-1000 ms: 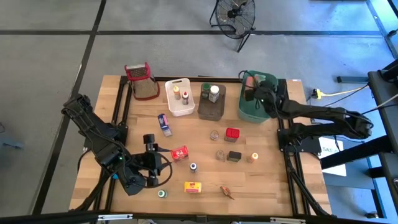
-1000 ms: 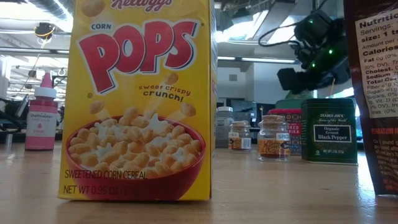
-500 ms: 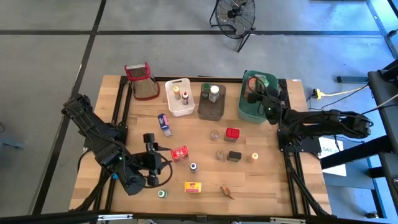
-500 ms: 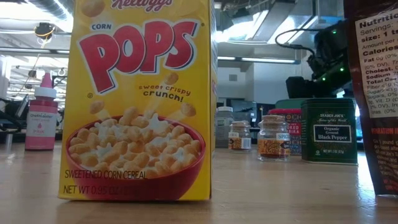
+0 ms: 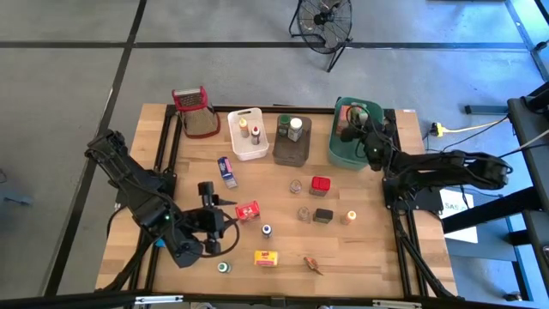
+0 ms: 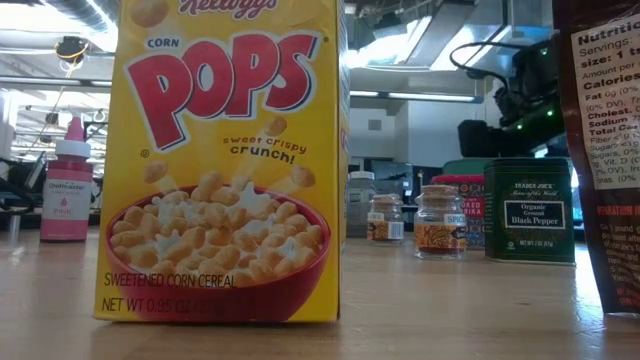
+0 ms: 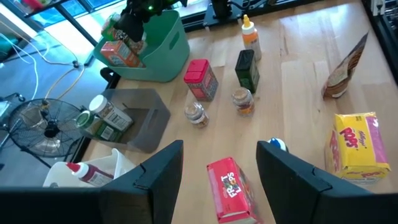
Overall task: Pick & Place Kitchen Items
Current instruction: Put the green cereal box into the green bin
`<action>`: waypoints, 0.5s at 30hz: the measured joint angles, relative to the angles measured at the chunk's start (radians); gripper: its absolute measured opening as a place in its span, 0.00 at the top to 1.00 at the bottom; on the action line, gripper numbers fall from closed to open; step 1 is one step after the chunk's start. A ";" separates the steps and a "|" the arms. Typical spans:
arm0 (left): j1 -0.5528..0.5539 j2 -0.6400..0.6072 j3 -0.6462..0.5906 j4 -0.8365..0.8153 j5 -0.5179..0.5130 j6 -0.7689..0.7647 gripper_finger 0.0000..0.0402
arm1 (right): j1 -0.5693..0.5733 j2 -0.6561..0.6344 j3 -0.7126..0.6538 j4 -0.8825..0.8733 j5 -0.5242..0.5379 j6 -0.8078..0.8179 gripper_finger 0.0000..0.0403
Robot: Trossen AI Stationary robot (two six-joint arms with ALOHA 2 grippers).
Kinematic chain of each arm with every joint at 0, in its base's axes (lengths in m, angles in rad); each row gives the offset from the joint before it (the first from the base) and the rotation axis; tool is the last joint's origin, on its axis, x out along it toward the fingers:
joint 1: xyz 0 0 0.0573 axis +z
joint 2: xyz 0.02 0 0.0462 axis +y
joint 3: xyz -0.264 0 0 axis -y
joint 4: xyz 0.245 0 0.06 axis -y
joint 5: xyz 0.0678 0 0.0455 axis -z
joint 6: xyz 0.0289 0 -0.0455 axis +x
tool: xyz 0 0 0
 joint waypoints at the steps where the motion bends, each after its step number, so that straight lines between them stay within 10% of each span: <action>1: 0.003 0.000 0.000 0.000 0.000 -0.001 0.51 | -0.003 0.012 0.000 0.017 -0.001 0.000 0.65; 15: 0.006 0.000 0.000 0.000 0.004 0.004 0.51 | -0.049 0.196 0.000 0.169 -0.003 0.033 0.65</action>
